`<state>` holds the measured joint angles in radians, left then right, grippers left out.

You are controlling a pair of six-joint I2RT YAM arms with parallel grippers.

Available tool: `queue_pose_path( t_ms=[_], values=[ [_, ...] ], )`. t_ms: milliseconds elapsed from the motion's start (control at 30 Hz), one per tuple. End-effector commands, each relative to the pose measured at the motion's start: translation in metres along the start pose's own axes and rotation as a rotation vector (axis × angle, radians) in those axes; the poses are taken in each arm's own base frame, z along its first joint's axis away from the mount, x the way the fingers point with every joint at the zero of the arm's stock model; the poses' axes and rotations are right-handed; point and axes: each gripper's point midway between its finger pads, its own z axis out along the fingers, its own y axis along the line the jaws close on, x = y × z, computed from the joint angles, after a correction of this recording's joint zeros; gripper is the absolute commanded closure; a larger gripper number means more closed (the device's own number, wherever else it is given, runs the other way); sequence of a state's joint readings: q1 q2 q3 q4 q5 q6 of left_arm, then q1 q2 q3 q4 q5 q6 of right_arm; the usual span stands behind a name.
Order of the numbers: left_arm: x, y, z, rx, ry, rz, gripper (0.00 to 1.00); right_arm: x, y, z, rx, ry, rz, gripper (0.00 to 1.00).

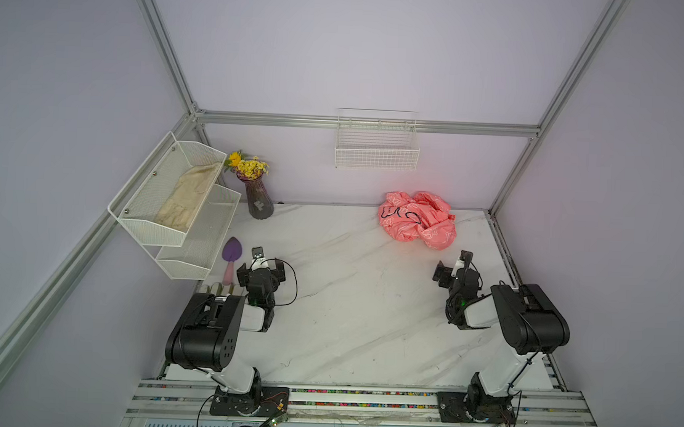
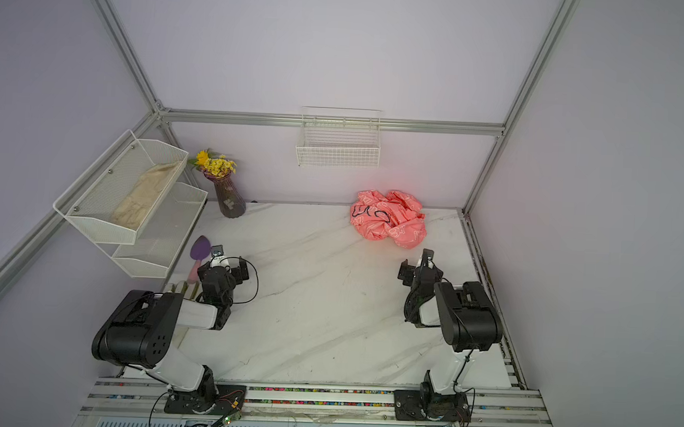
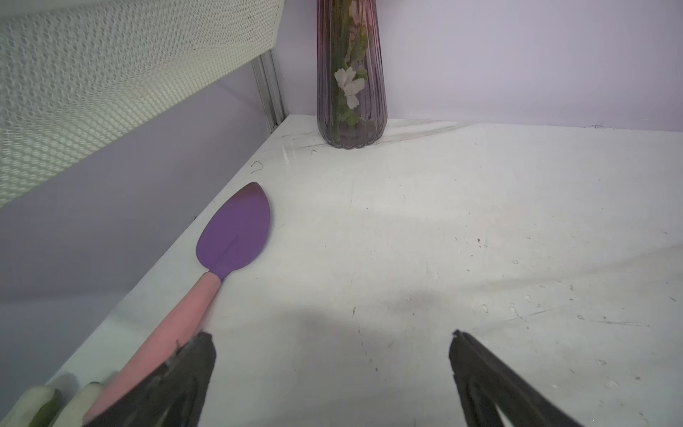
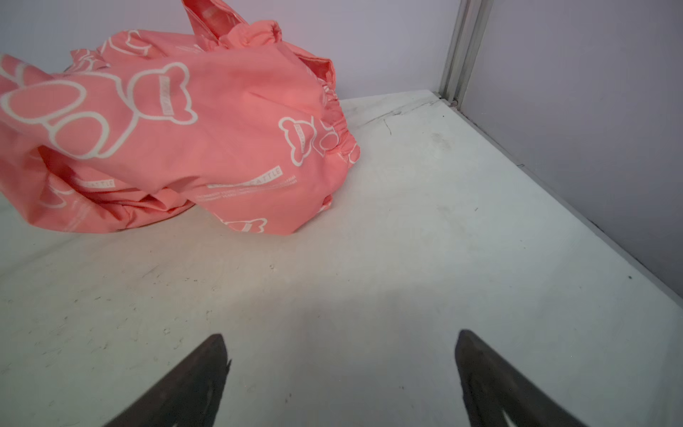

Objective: Unzip the jacket
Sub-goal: Flatten out the jacket at the center of the board.

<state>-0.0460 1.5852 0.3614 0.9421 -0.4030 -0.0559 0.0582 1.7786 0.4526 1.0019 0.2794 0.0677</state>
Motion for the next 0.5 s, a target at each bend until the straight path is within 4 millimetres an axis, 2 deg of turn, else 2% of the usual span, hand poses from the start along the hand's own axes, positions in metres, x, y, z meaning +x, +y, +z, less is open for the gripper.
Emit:
queue_pose_path(
  t_ms=[0,467],
  values=[
    [-0.0154,0.0016,0.0013,0.0,-0.05,-0.013,0.0,-0.0059,0.0011,-0.0003,0.002,-0.029,0.003,0.03],
    [-0.0152,0.0016,0.0012,-0.001,-0.049,-0.011,0.0,-0.0063,0.0021,0.0004,-0.003,-0.03,0.005,0.03]
  ],
)
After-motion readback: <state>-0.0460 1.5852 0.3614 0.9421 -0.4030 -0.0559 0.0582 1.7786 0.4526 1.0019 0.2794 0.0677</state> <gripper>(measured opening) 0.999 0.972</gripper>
